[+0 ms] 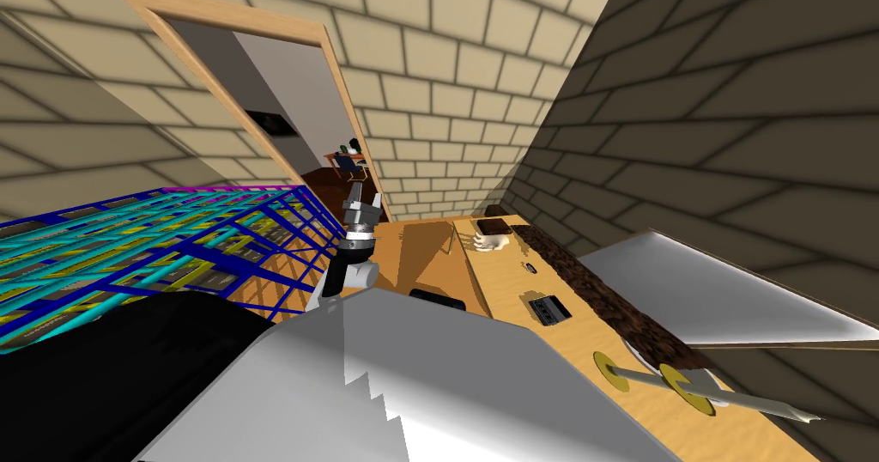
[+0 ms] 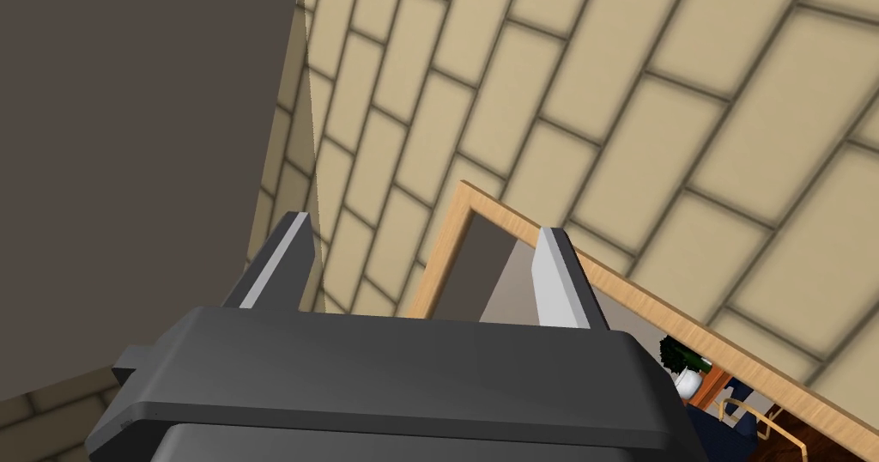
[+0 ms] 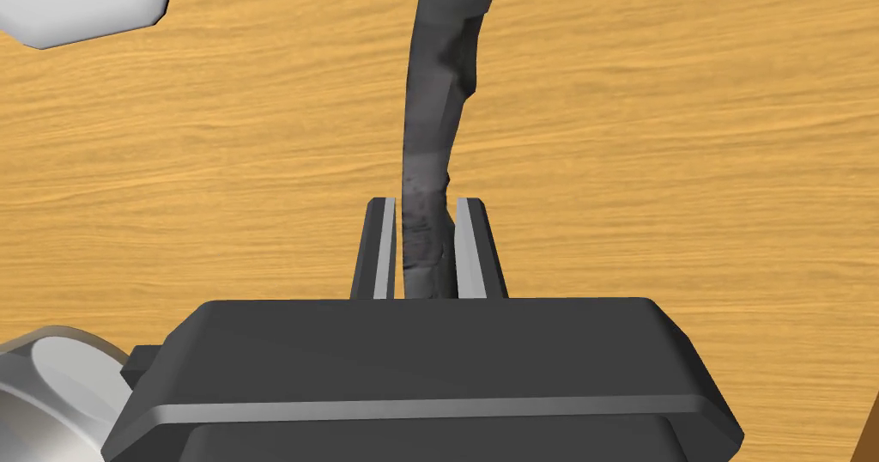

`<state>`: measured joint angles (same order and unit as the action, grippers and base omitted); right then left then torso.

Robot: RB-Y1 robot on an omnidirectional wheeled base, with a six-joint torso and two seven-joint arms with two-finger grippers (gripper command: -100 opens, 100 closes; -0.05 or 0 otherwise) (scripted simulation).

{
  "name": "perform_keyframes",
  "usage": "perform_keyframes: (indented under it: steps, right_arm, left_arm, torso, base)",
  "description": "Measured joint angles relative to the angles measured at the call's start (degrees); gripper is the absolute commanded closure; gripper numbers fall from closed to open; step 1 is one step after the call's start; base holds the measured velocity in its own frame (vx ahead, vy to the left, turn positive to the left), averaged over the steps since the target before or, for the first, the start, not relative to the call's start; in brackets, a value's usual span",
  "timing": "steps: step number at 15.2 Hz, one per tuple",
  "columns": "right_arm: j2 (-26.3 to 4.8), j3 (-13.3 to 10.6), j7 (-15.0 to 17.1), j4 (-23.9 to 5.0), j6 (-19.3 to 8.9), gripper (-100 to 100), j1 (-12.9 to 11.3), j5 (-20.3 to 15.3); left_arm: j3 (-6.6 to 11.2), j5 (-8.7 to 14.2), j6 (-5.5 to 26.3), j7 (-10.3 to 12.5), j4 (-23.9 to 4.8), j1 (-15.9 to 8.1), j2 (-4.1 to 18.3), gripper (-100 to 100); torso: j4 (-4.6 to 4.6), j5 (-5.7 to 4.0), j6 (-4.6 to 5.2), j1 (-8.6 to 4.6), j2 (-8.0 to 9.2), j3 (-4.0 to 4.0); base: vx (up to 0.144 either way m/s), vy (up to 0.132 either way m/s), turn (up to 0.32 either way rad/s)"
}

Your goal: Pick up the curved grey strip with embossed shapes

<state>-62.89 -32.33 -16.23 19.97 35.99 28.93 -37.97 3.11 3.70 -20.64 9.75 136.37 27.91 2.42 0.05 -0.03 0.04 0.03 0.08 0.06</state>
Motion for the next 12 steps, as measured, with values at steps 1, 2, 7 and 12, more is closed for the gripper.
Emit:
perform_keyframes:
  steps: [1,2,7,12]
  right_arm:
    - [0.0,0.0,0.0,0.0,0.0,100,0.0,0.0]
    - [0.2,-0.1,0.2,0.2,-0.4,100,0.1,0.0]
    - [3.7,0.7,-7.8,-15.5,8.2,100,-9.5,-0.2]
    - [1.0,0.4,-6.1,-15.0,6.6,100,-8.2,0.1]
  left_arm:
    - [0.00,0.0,0.0,0.0,0.0,0.0,0.0,0]
    - [0.00,0.0,0.0,0.0,0.0,0.0,0.0,0]
    - [-0.01,0.0,0.0,0.0,0.0,0.0,0.0,0]
    - [0.00,0.0,0.0,0.0,0.0,0.0,0.0,0]
  torso:
    - [0.00,0.00,0.00,-0.01,0.00,0.00]
    - [0.01,-0.05,0.02,-0.07,0.02,0.01]
    - [0.14,-0.36,-0.18,-0.03,-0.07,0.03]
    - [0.10,-0.31,-0.08,-0.17,-0.06,0.02]
  base:
    - [-0.002,-0.017,0.015]
    - [-0.001,-0.031,0.016]
    - [-0.002,0.031,-0.035]
    - [0.007,0.004,0.011]
